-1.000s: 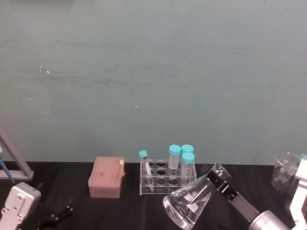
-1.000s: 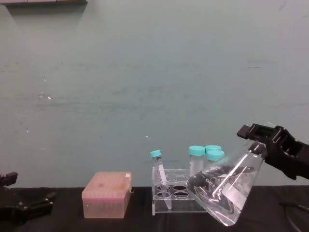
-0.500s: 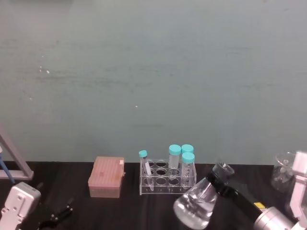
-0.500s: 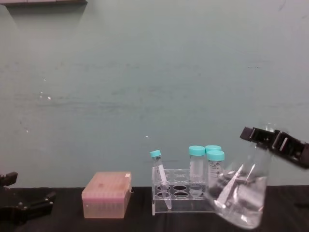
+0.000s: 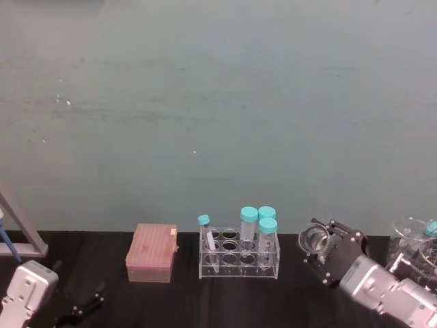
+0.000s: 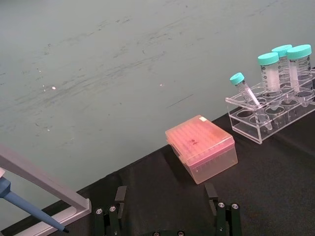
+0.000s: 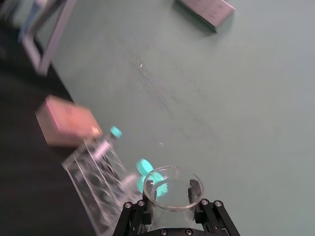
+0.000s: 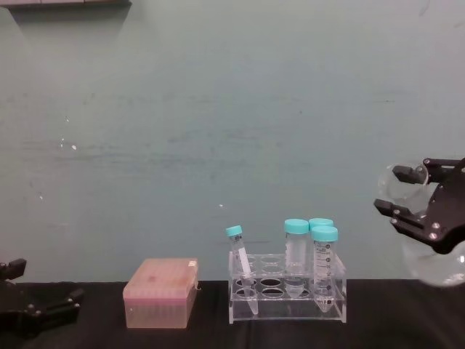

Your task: Pick up the beaker with the right gripper, shake it three times, and then put it down.

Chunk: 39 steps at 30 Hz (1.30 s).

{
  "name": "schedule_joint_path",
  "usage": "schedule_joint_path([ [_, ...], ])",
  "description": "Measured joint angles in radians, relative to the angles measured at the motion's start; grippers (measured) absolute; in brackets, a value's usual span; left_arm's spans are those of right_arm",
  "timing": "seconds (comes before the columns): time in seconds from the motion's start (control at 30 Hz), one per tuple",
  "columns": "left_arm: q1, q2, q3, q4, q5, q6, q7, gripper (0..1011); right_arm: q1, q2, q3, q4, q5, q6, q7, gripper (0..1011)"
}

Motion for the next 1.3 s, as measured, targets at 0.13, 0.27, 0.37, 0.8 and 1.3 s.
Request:
schedule_joint_path([
  [0.13,0.000,0.000,0.000,0.000,0.000,0.000,0.000,1000,0.014,0.034,-0.023,0.001,-0.190,-0.017,-0.070,449],
  [0.27,0.000,0.000,0.000,0.000,0.000,0.000,0.000,1000,0.015,0.040,-0.025,0.004,-0.248,-0.018,-0.092,450],
  [0.37,0.000,0.000,0.000,0.000,0.000,0.000,0.000,1000,0.014,0.040,-0.021,0.006,-0.268,-0.018,-0.097,449],
  [0.8,0.000,0.000,0.000,0.000,0.000,0.000,0.000,1000,-0.029,-0.079,0.078,0.018,0.097,0.023,0.079,449],
  [1.3,0.000,0.000,0.000,0.000,0.000,0.000,0.000,1000,-0.076,-0.164,0.142,-0.013,0.347,0.242,0.166,449],
])
